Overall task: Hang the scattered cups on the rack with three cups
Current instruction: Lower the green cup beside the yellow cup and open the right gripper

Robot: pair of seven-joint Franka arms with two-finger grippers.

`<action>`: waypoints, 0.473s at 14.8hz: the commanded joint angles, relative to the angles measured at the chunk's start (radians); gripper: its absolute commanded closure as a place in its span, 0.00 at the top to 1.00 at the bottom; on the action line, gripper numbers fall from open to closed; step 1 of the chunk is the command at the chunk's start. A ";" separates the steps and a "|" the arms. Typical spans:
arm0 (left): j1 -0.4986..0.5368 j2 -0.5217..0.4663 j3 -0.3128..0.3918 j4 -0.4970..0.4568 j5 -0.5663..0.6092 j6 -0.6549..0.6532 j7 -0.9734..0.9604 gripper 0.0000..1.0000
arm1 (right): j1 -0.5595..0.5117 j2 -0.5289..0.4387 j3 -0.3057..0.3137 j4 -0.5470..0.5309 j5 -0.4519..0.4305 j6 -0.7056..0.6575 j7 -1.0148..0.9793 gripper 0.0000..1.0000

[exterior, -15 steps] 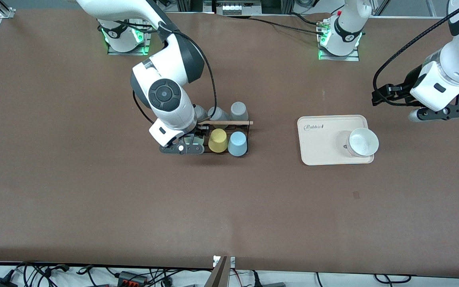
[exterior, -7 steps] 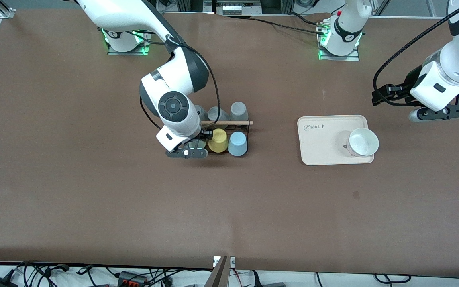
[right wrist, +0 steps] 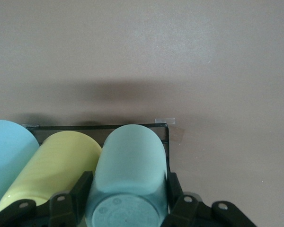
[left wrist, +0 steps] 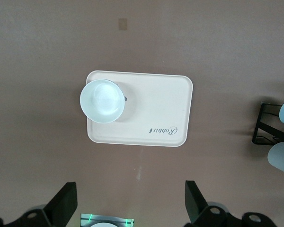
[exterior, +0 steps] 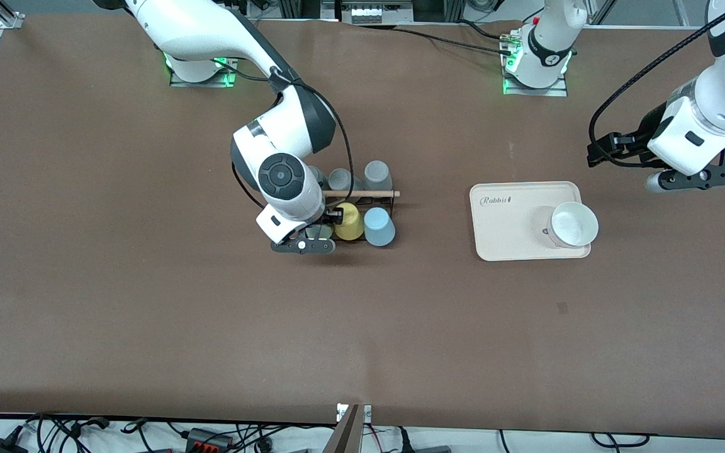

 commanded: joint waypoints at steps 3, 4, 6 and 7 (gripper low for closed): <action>0.002 -0.001 -0.005 0.011 -0.003 -0.015 0.000 1.00 | -0.006 -0.001 -0.003 0.033 0.016 -0.018 0.012 1.00; 0.002 -0.001 -0.005 0.011 -0.003 -0.015 0.000 1.00 | -0.008 -0.002 -0.006 0.033 0.015 -0.018 0.009 1.00; 0.002 -0.001 -0.005 0.011 -0.003 -0.015 0.000 1.00 | -0.024 -0.048 -0.014 0.034 0.016 -0.019 0.001 1.00; 0.002 -0.001 -0.005 0.011 -0.003 -0.015 0.000 1.00 | -0.038 -0.074 -0.014 0.034 0.016 -0.030 -0.001 1.00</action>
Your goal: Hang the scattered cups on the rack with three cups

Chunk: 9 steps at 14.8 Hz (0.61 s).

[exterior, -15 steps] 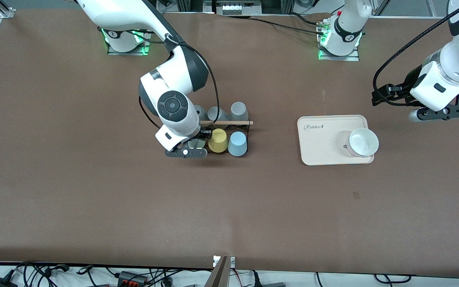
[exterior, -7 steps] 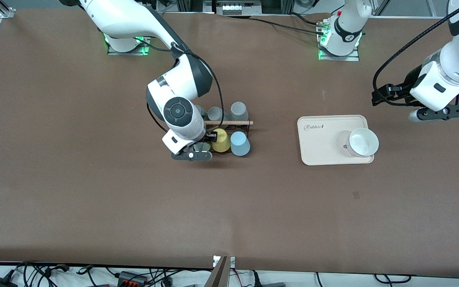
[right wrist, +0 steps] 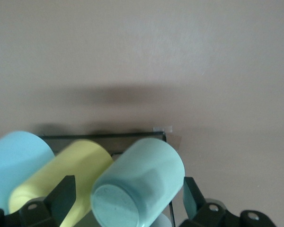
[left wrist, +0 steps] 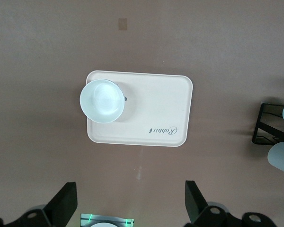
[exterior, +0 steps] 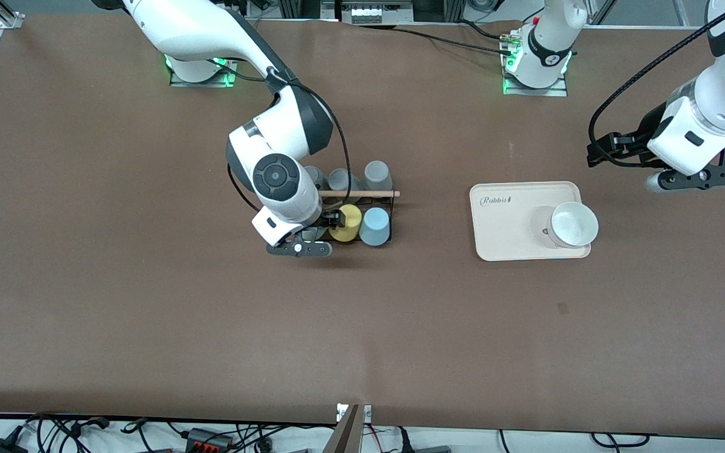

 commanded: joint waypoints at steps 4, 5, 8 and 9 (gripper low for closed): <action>0.002 -0.001 -0.004 0.011 -0.005 -0.014 0.000 1.00 | -0.125 -0.155 -0.001 0.017 0.005 -0.104 -0.013 1.00; 0.002 -0.001 -0.004 0.011 -0.005 -0.014 0.000 1.00 | -0.172 -0.176 -0.001 0.017 0.007 -0.113 -0.040 1.00; 0.002 -0.001 -0.004 0.011 -0.003 -0.014 0.000 1.00 | -0.292 -0.204 -0.001 0.017 0.001 -0.145 -0.196 1.00; 0.002 -0.001 -0.003 0.011 -0.005 -0.014 0.000 1.00 | -0.338 -0.219 -0.001 0.016 -0.004 -0.148 -0.245 1.00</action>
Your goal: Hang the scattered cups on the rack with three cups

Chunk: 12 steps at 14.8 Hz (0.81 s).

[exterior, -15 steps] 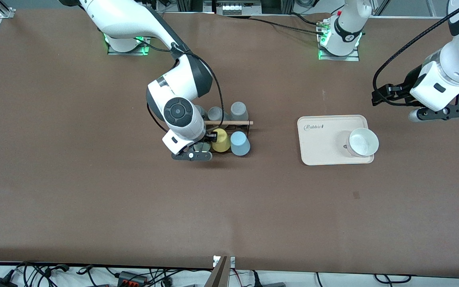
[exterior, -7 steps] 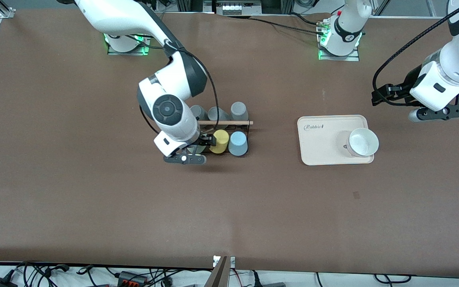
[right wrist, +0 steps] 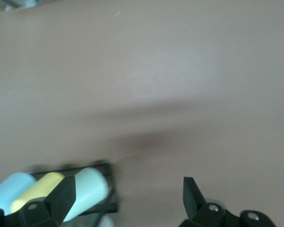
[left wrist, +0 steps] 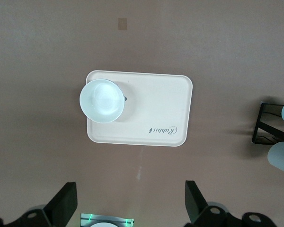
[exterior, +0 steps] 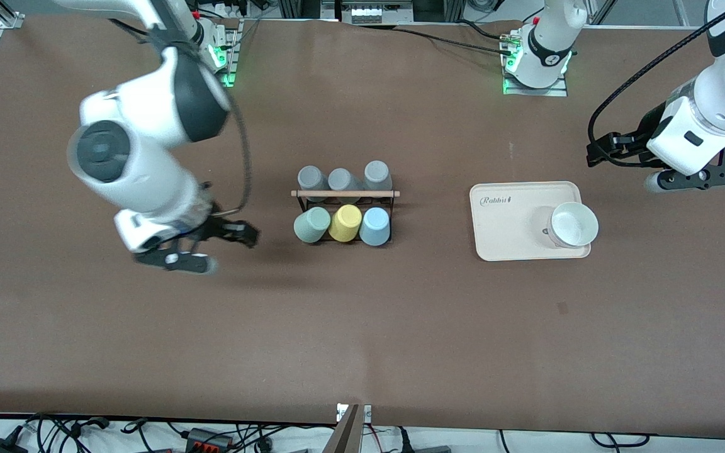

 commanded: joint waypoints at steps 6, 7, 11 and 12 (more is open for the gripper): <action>0.002 -0.001 -0.004 0.011 -0.004 -0.014 0.000 1.00 | -0.250 -0.104 0.016 -0.008 -0.033 -0.134 -0.275 1.00; 0.002 -0.001 -0.004 0.011 -0.004 -0.012 0.000 1.00 | -0.280 -0.108 0.014 -0.006 -0.030 -0.143 -0.289 1.00; 0.005 0.000 -0.002 0.011 -0.004 0.023 0.014 1.00 | -0.319 -0.140 -0.007 0.038 -0.030 -0.183 -0.396 1.00; 0.005 0.000 -0.002 0.011 -0.003 0.026 0.015 1.00 | -0.297 -0.153 -0.048 0.040 -0.029 -0.186 -0.419 1.00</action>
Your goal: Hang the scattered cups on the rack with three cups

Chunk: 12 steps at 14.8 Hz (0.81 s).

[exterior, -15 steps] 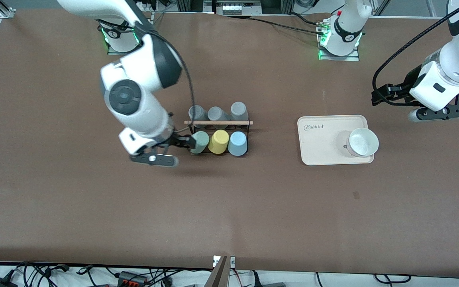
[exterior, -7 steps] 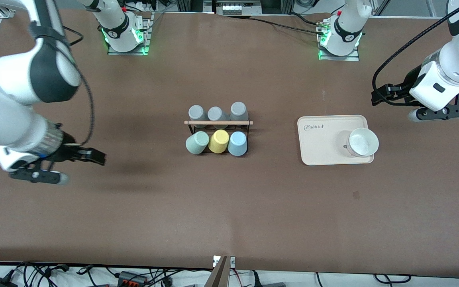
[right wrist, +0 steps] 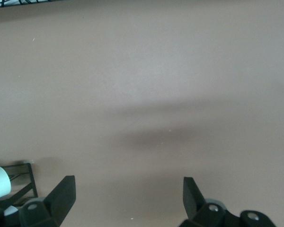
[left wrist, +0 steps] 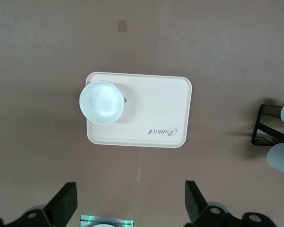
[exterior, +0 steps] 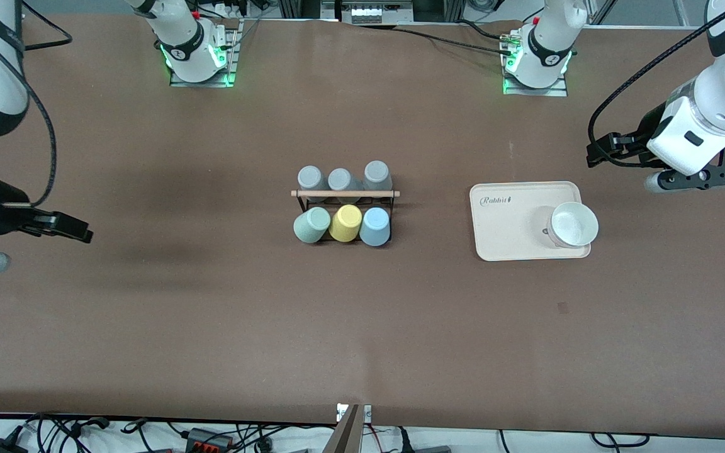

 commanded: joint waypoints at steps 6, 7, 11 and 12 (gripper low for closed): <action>0.005 -0.007 -0.002 0.012 0.002 0.010 0.015 1.00 | 0.004 -0.077 -0.081 0.011 0.001 -0.031 -0.160 1.00; 0.004 -0.011 -0.002 0.011 0.002 0.010 0.015 1.00 | -0.001 -0.083 -0.075 0.002 -0.001 -0.031 -0.160 1.00; 0.007 -0.014 -0.002 0.011 0.000 0.029 0.006 1.00 | 0.005 -0.148 -0.075 -0.113 -0.004 0.014 -0.157 1.00; 0.007 -0.015 -0.002 0.011 0.002 0.024 0.003 1.00 | 0.005 -0.184 -0.075 -0.168 -0.007 0.048 -0.160 1.00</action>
